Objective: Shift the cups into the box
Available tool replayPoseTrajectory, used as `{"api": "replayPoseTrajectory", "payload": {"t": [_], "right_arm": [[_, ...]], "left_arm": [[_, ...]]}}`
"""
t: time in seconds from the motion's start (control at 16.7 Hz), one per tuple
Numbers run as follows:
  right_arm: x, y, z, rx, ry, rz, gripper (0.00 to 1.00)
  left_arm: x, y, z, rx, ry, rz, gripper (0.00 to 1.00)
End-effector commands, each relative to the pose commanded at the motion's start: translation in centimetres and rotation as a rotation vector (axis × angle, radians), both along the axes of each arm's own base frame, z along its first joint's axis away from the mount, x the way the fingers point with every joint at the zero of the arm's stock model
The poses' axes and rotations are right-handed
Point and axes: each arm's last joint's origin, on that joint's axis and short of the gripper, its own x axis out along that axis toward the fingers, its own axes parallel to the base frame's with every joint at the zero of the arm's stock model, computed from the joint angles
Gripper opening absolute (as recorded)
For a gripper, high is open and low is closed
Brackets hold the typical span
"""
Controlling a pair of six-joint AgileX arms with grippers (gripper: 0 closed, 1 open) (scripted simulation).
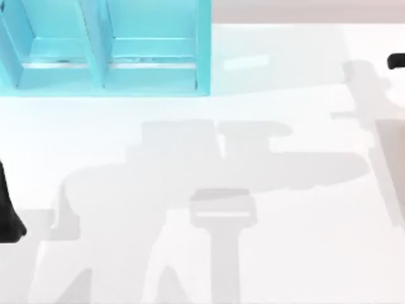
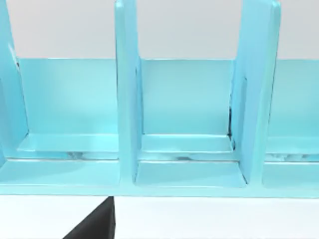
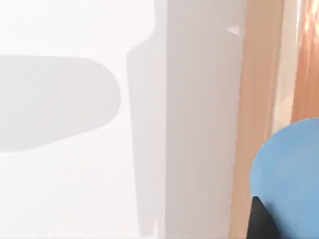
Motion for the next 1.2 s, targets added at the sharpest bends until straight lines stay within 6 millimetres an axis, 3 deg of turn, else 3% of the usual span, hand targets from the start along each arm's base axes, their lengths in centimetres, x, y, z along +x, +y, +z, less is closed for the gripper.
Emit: {"api": "replayPoseTrajectory", "payload": {"t": [0.18, 0.36, 0.48, 0.78, 1.2], "right_arm": [[-3.0, -7.9, 0.8, 0.004, 0.049, -0.001, 0.00], [-6.0, -11.8, 1.4, 0.017, 0.072, -0.001, 0.00], [-6.9, -12.6, 1.5, 0.021, 0.077, -0.001, 0.00], [-6.8, -12.6, 1.4, 0.019, 0.078, 0.001, 0.00], [-6.7, -13.3, -2.6, 0.020, 0.072, 0.001, 0.00]], "left_arm": [[0.0, 0.0, 0.0, 0.000, 0.000, 0.000, 1.00], [0.0, 0.0, 0.0, 0.000, 0.000, 0.000, 1.00], [0.0, 0.0, 0.0, 0.000, 0.000, 0.000, 1.00], [0.0, 0.0, 0.0, 0.000, 0.000, 0.000, 1.00], [0.0, 0.0, 0.0, 0.000, 0.000, 0.000, 1.00]]}}
